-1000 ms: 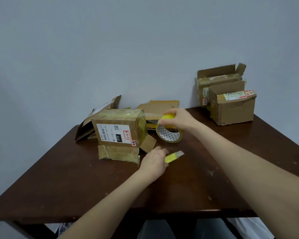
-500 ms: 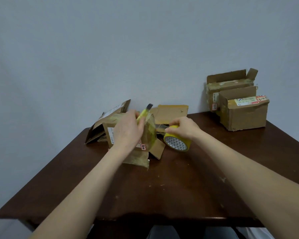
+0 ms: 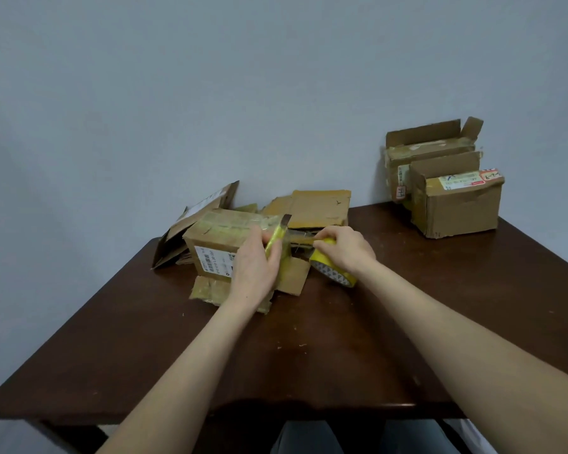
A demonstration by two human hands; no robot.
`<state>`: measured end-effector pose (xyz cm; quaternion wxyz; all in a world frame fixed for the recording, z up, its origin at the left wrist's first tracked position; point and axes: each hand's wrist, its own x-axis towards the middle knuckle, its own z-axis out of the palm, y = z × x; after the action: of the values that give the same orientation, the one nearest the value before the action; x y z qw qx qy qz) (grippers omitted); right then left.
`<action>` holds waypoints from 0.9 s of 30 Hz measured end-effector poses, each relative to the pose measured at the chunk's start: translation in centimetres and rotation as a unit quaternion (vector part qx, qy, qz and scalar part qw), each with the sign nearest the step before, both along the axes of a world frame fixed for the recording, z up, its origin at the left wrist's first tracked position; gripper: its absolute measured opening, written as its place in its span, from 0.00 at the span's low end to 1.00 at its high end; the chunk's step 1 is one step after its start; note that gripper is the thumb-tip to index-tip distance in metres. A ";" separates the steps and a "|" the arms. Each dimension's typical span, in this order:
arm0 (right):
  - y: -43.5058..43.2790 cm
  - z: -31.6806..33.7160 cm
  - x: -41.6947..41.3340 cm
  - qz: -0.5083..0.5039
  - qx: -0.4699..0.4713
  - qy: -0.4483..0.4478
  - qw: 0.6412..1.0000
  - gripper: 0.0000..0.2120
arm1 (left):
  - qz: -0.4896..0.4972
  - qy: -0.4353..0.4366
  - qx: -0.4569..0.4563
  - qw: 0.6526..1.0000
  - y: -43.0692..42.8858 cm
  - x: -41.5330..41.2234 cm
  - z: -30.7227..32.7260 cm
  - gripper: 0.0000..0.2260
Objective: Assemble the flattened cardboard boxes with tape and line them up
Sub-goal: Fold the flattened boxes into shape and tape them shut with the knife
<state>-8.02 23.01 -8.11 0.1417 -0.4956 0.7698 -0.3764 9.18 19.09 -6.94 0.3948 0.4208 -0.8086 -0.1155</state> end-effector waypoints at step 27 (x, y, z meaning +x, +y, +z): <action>0.7 0.0 2.6 -0.118 -0.036 0.012 0.992 0.09 | 0.034 0.014 -0.062 0.997 1.2 0.3 0.1 0.06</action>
<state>-5.46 23.71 -8.16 0.0688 -0.4109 0.8103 -0.4122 9.48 20.30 -6.88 0.4347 0.4210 -0.7940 -0.0575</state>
